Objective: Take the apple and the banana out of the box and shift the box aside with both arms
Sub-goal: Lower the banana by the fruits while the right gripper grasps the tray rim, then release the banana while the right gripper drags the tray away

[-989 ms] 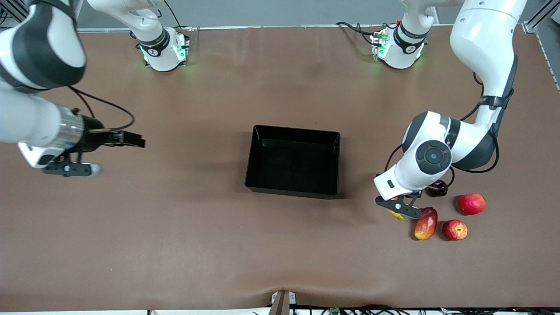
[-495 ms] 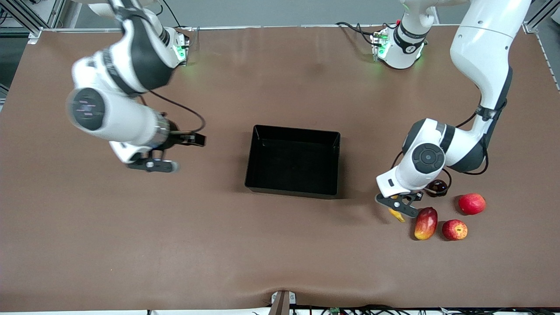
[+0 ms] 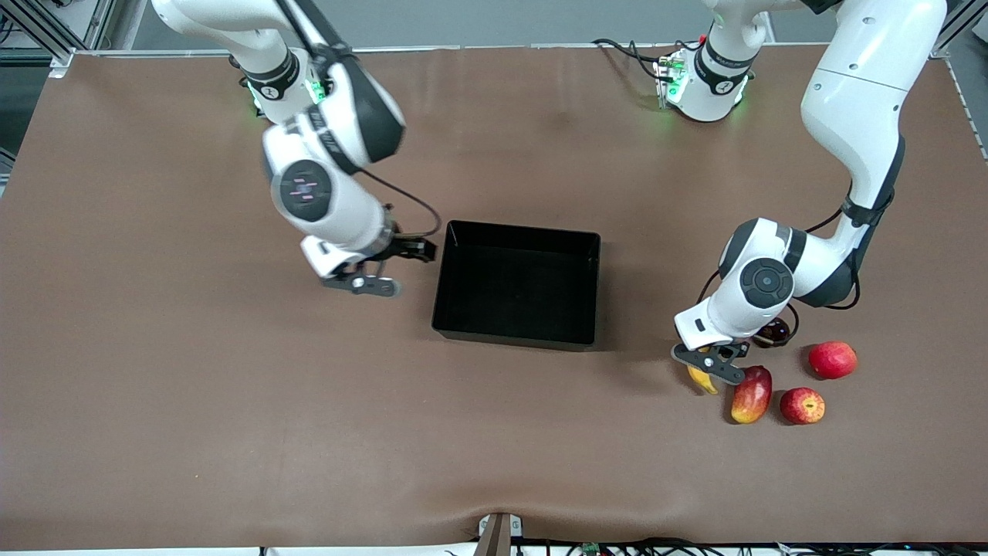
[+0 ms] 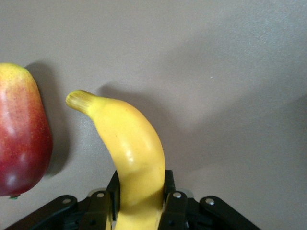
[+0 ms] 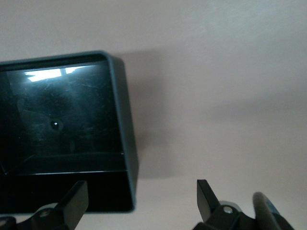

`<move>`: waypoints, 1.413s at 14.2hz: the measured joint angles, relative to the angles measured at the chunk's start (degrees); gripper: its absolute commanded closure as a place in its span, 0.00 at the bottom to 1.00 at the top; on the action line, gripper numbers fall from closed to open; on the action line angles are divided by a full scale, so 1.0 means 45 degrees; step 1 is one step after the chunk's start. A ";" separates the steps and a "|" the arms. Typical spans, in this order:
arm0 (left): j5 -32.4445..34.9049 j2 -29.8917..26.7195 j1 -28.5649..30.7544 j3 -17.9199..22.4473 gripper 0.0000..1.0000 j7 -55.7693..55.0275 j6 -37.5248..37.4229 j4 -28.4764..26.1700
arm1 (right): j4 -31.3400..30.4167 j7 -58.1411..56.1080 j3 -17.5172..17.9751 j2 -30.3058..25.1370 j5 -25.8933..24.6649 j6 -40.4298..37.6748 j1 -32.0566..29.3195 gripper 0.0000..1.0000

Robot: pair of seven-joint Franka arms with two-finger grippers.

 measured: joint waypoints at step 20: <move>-0.0170 -0.0460 0.0631 -0.0160 0.00 -0.0496 0.0350 0.0416 | -0.1301 0.0691 -0.0117 0.1822 -0.0932 0.4596 0.1349 1.00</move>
